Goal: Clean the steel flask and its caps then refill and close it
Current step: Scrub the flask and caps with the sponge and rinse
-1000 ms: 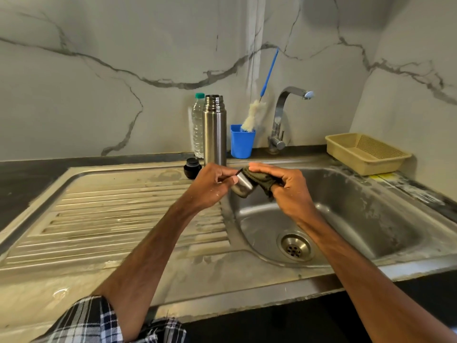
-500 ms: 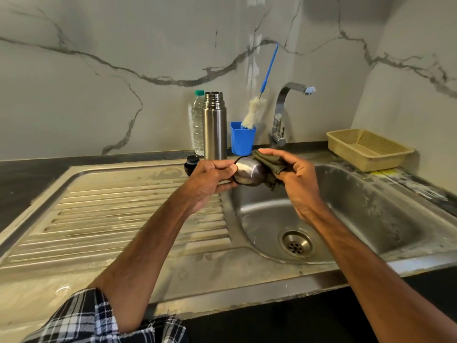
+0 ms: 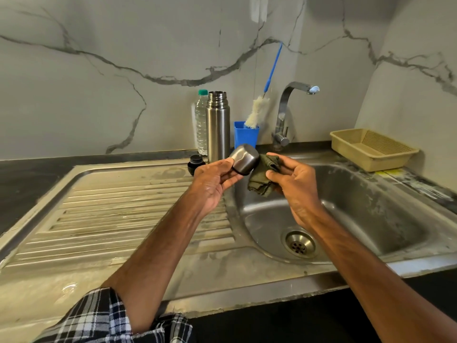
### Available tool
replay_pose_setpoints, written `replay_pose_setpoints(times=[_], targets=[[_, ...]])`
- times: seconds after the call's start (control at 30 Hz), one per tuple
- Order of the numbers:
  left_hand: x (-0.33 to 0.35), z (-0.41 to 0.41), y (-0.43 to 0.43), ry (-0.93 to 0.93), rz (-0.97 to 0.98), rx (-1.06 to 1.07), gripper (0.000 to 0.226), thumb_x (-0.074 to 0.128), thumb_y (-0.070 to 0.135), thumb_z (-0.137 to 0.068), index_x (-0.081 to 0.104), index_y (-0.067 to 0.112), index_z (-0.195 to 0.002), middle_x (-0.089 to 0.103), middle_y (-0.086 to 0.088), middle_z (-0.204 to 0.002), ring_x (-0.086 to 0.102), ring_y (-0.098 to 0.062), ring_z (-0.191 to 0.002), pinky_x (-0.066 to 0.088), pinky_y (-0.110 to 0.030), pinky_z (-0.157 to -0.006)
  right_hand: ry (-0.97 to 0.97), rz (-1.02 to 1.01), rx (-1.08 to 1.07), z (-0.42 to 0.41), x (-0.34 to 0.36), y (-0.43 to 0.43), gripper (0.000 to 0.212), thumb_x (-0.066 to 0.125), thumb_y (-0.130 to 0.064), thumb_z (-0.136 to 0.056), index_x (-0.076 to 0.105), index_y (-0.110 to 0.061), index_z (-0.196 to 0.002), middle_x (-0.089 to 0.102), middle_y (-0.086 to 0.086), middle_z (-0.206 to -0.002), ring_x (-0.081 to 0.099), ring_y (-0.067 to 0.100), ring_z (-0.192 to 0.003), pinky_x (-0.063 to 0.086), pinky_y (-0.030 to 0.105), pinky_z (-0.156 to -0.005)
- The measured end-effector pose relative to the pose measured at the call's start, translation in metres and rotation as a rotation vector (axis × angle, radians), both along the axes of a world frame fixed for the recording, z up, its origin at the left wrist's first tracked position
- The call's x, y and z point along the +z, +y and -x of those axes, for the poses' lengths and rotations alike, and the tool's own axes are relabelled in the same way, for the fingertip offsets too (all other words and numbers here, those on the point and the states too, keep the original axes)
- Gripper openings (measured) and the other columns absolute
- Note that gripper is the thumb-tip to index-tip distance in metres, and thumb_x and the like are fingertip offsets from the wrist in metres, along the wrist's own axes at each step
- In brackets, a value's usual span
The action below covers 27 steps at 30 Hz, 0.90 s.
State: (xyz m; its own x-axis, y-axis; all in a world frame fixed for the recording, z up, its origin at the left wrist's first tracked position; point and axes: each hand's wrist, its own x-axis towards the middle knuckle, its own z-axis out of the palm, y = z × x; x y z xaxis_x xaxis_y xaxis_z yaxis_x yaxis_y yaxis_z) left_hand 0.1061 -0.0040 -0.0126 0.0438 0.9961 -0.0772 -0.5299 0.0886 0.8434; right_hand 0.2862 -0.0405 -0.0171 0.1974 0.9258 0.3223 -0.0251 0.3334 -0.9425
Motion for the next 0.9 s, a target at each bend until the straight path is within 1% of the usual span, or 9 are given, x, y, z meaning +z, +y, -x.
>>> replay_pose_setpoints(times=[0.13,0.27,0.4,0.5,0.57,0.67,0.73,0.8,0.9], targets=[[-0.001,-0.015,-0.011,0.052,0.004,-0.053,0.009,0.068,-0.003,-0.09,0.068,-0.007,-0.098,0.074,-0.025,-0.101,0.075,-0.026,-0.082,0.064,-0.033,-0.074,-0.03,0.043,-0.098,0.003,0.0,0.008,0.046,0.06,0.014,-0.087,0.068,-0.015,-0.123,0.076,-0.005,-0.101,0.074,0.011,-0.095,0.061,0.027,-0.077],[-0.002,-0.027,-0.012,0.088,0.013,0.031,0.008,0.07,0.0,-0.09,0.069,-0.006,-0.095,0.073,-0.023,-0.097,0.073,-0.025,-0.081,0.063,-0.028,-0.068,0.01,0.088,-0.092,0.006,-0.007,0.005,0.041,0.061,0.011,-0.088,0.07,-0.027,-0.101,0.078,-0.002,-0.092,0.076,0.014,-0.085,0.06,0.025,-0.067],[-0.001,-0.027,-0.011,0.019,0.051,0.048,0.02,0.069,-0.001,-0.091,0.065,-0.013,-0.106,0.072,-0.024,-0.097,0.073,-0.023,-0.076,0.064,-0.029,-0.067,0.05,0.063,-0.138,0.005,-0.005,0.006,0.043,0.062,0.012,-0.087,0.069,-0.013,-0.121,0.078,-0.001,-0.095,0.075,0.01,-0.085,0.061,0.024,-0.068],[-0.003,-0.035,-0.018,0.023,0.077,-0.016,0.02,0.067,-0.001,-0.092,0.063,-0.014,-0.108,0.071,-0.026,-0.104,0.072,-0.026,-0.085,0.064,-0.031,-0.071,0.043,0.127,-0.132,0.005,-0.006,0.009,0.045,0.052,0.017,-0.086,0.071,-0.011,-0.116,0.076,-0.001,-0.088,0.072,0.008,-0.075,0.062,0.028,-0.068],[-0.004,-0.035,-0.016,0.004,0.082,0.001,0.021,0.067,-0.001,-0.093,0.063,-0.014,-0.108,0.071,-0.028,-0.108,0.071,-0.03,-0.092,0.064,-0.032,-0.069,0.08,0.145,-0.124,0.004,-0.007,0.007,0.047,0.053,0.016,-0.085,0.071,-0.015,-0.115,0.076,0.001,-0.092,0.073,0.013,-0.082,0.063,0.035,-0.076],[-0.003,-0.032,-0.013,-0.038,0.088,0.07,0.03,0.068,0.0,-0.092,0.059,-0.015,-0.117,0.069,-0.03,-0.113,0.071,-0.033,-0.097,0.063,-0.029,-0.063,0.111,0.133,-0.138,0.001,-0.008,0.006,0.047,0.059,0.015,-0.085,0.069,-0.015,-0.119,0.076,0.001,-0.099,0.074,0.016,-0.092,0.063,0.031,-0.077],[-0.005,-0.037,-0.016,-0.011,0.09,0.057,0.02,0.068,0.0,-0.093,0.063,-0.011,-0.108,0.071,-0.027,-0.108,0.071,-0.031,-0.096,0.064,-0.029,-0.065,0.1,0.134,-0.145,0.003,-0.009,0.007,0.044,0.055,0.016,-0.084,0.071,-0.013,-0.114,0.076,0.0,-0.093,0.074,0.016,-0.088,0.063,0.031,-0.074],[-0.009,-0.042,-0.019,0.057,0.047,0.062,0.006,0.067,0.002,-0.094,0.068,-0.003,-0.091,0.074,-0.017,-0.092,0.072,-0.026,-0.089,0.063,-0.028,-0.07,0.078,0.147,-0.135,0.006,-0.01,0.005,0.043,0.053,0.016,-0.085,0.071,-0.012,-0.112,0.075,-0.002,-0.087,0.072,0.011,-0.08,0.06,0.024,-0.066],[-0.014,-0.043,-0.013,0.188,-0.05,0.161,0.012,0.068,0.009,-0.095,0.072,0.005,-0.084,0.074,-0.005,-0.075,0.071,-0.016,-0.075,0.062,-0.026,-0.073,0.097,0.108,-0.099,0.01,-0.009,0.001,0.041,0.061,0.013,-0.086,0.069,-0.013,-0.116,0.077,0.001,-0.092,0.075,0.012,-0.083,0.059,0.022,-0.065]])
